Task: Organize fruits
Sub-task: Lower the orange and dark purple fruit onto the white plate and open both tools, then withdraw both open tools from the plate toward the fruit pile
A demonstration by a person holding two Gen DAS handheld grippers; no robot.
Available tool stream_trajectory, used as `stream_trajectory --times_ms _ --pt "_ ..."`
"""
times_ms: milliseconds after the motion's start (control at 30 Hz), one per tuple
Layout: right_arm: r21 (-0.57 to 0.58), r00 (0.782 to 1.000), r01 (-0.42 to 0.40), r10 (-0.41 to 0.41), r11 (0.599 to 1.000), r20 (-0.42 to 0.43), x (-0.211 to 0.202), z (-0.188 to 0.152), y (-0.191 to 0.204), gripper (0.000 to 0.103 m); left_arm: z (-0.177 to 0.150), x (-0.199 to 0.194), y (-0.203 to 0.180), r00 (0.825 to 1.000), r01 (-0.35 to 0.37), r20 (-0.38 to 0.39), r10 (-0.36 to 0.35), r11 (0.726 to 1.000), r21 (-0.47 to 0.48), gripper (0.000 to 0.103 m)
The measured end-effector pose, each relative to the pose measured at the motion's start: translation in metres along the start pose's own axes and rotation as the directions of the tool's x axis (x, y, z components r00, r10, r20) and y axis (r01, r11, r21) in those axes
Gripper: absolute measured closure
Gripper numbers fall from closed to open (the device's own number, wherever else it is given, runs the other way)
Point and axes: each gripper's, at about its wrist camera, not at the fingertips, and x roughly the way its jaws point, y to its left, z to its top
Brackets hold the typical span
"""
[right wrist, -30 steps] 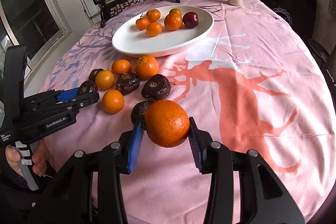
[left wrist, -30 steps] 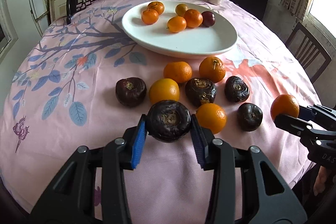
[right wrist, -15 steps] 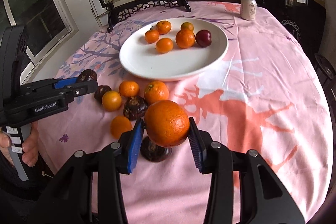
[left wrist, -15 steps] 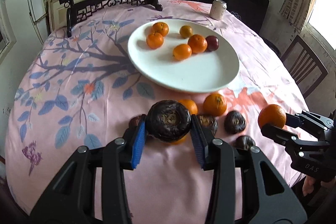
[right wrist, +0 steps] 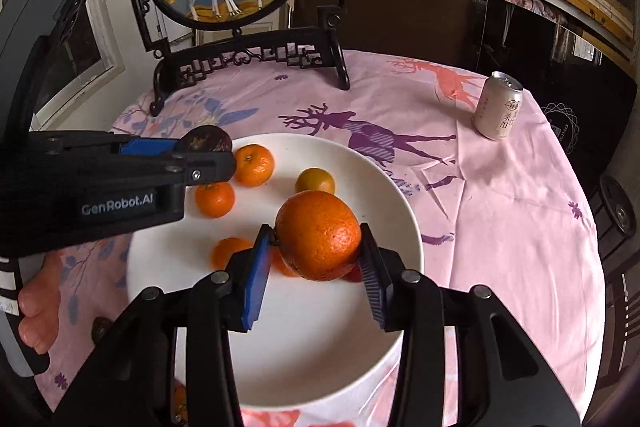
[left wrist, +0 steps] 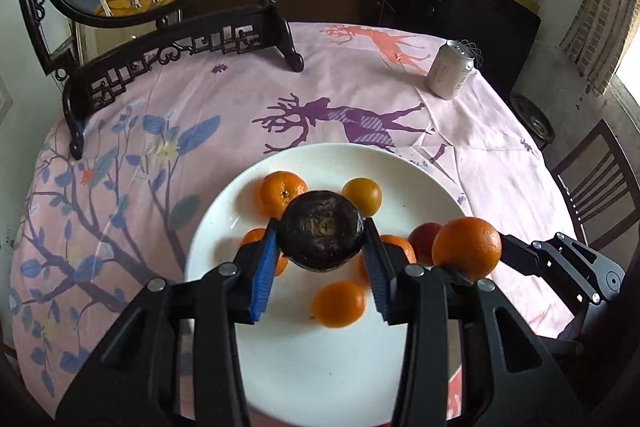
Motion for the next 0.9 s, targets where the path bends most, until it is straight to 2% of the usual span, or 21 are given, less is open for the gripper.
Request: stream_trajectory --times_ms 133,333,400,433,467,600,667,733,833,867,900 --pt "0.012 0.999 -0.001 0.002 1.0 -0.034 0.027 0.01 -0.013 0.06 0.007 0.026 0.001 1.0 -0.006 -0.029 0.006 1.0 -0.004 0.062" --pt "0.016 0.999 0.007 -0.007 1.0 -0.045 0.042 0.016 -0.017 0.058 0.014 0.045 0.004 0.999 -0.02 -0.05 0.019 0.999 -0.025 0.06" --pt "0.003 0.999 0.015 -0.015 1.0 -0.036 0.038 0.016 -0.015 0.049 0.016 0.042 0.007 0.999 -0.013 -0.04 0.011 0.999 -0.045 0.039" --pt "-0.007 0.999 0.022 -0.022 1.0 -0.03 0.035 0.016 -0.014 0.045 0.017 0.038 0.009 1.0 -0.014 -0.024 0.013 0.998 -0.054 0.023" --pt "-0.019 0.999 0.037 -0.037 0.999 -0.019 0.03 0.016 -0.013 0.038 0.017 0.032 0.01 1.0 -0.019 0.001 0.019 0.998 -0.061 0.02" --pt "-0.046 0.998 0.061 -0.061 0.997 0.008 0.004 0.009 -0.006 0.038 0.013 0.004 0.014 0.999 -0.015 0.041 0.017 0.998 -0.054 0.02" --pt "-0.045 0.998 0.06 -0.059 0.997 0.015 -0.016 -0.001 -0.002 0.038 0.003 -0.014 0.016 0.999 -0.001 0.054 0.005 0.998 -0.058 0.02" --pt "-0.036 0.997 0.068 -0.067 0.997 0.027 -0.038 -0.016 0.005 0.036 -0.016 -0.036 0.018 0.997 -0.021 0.07 0.025 0.998 -0.051 0.019" --pt "0.0 0.996 0.081 -0.081 0.997 0.041 -0.068 -0.045 0.019 0.017 -0.052 -0.066 0.018 0.993 -0.047 0.111 0.052 0.998 -0.04 0.012" --pt "0.011 0.994 0.097 -0.097 0.995 0.054 -0.078 -0.057 0.025 0.003 -0.065 -0.075 0.019 0.991 -0.059 0.12 0.064 0.997 -0.048 0.011" --pt "0.019 0.99 0.117 -0.118 0.993 0.074 -0.087 -0.067 0.03 0.001 -0.078 -0.083 0.02 0.99 -0.061 0.127 0.068 0.997 -0.057 0.011"
